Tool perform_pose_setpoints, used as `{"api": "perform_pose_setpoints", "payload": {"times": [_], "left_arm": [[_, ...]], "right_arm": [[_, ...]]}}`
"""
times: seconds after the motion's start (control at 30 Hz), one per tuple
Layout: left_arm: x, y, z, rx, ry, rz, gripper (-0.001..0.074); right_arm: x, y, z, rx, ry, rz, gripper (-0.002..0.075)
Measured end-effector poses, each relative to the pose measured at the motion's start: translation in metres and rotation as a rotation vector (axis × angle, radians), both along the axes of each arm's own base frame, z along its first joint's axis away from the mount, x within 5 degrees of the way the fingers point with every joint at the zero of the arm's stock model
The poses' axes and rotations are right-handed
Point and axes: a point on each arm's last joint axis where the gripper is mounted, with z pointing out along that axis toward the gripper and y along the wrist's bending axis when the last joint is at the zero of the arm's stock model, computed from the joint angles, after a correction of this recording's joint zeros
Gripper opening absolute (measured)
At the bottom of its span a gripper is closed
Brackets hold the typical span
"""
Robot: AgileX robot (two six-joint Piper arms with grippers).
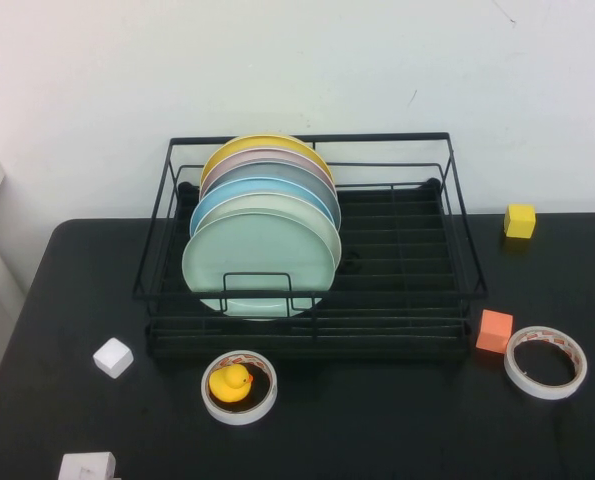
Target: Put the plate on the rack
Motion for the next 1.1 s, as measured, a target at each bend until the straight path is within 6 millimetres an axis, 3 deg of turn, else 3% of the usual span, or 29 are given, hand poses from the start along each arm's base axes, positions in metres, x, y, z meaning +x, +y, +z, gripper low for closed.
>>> {"api": "perform_pose_setpoints", "payload": {"times": [1.1], "left_arm": [[0.0, 0.0, 0.0, -0.021, 0.002, 0.006, -0.0001]], "right_arm": [[0.0, 0.0, 0.0, -0.003, 0.0, 0.001, -0.0002]]}}
